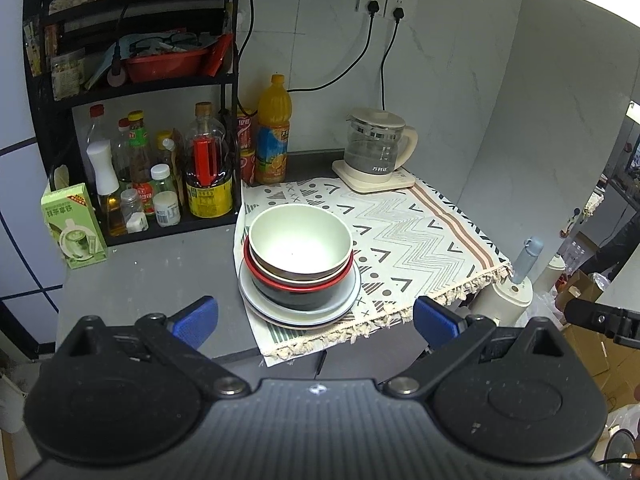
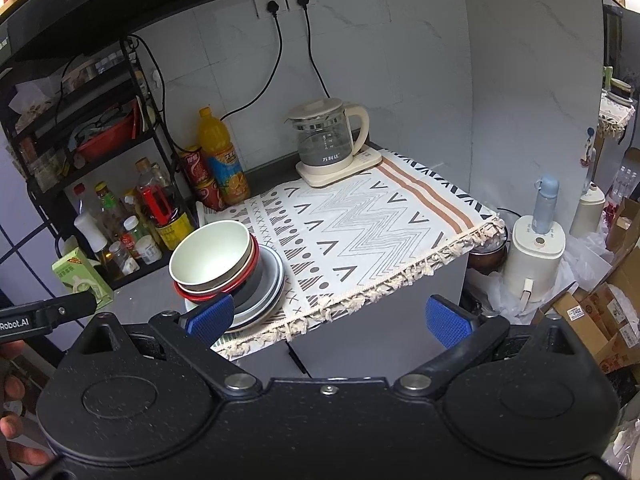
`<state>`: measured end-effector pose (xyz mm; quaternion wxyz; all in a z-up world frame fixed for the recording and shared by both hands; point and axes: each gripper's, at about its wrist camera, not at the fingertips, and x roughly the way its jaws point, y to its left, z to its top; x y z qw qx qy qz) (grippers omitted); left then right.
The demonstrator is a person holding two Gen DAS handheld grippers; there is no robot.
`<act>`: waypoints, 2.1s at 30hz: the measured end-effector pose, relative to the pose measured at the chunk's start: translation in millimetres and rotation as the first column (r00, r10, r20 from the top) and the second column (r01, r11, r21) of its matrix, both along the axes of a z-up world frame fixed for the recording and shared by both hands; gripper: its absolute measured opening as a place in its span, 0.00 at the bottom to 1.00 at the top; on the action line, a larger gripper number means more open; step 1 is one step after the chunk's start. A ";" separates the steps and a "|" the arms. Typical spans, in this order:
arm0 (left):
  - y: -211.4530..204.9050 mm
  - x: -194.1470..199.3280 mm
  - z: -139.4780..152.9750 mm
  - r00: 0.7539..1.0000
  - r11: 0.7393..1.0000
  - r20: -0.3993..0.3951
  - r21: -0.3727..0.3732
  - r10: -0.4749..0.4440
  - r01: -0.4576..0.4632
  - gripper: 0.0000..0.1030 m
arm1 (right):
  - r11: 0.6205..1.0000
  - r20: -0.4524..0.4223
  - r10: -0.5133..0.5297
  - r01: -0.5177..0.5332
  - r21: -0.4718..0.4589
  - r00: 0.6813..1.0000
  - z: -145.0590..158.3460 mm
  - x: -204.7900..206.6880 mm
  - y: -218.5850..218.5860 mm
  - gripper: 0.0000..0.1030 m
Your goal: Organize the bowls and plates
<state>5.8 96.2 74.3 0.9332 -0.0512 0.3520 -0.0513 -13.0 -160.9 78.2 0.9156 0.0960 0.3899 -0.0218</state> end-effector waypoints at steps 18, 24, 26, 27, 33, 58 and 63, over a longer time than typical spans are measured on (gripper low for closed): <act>-3.2 1.8 -0.7 1.000 1.000 -0.007 -0.011 -0.022 0.022 0.99 | 1.000 -0.006 0.024 -0.024 -0.001 1.000 -0.7 1.7 5.5 1.00; -3.2 2.6 -1.2 1.000 1.000 -0.009 -0.015 -0.015 0.015 0.99 | 1.000 -0.005 0.027 -0.027 -0.005 1.000 -2.1 2.2 5.7 1.00; -2.7 2.7 -1.2 1.000 1.000 -0.009 -0.016 -0.013 0.013 0.99 | 1.000 -0.005 0.028 -0.028 -0.006 1.000 -1.8 2.2 6.1 1.00; -2.4 2.8 -1.1 1.000 1.000 -0.010 -0.019 -0.013 0.013 0.99 | 0.999 -0.005 0.031 -0.031 -0.008 1.000 -2.2 1.8 6.2 1.00; -4.6 1.4 -2.1 1.000 0.999 -0.020 -0.026 -0.021 0.021 0.99 | 0.999 -0.007 0.036 -0.037 -0.010 0.999 -2.8 2.5 6.4 1.00; -4.1 -0.1 -4.8 0.999 1.000 -0.037 -0.009 0.000 0.000 0.99 | 0.998 0.012 0.057 -0.057 -0.037 0.998 -3.0 3.4 6.4 1.00; -6.4 0.9 -6.2 0.999 1.000 -0.037 -0.006 -0.011 0.010 0.99 | 0.998 0.010 0.057 -0.056 -0.030 0.998 -5.1 4.0 4.3 1.00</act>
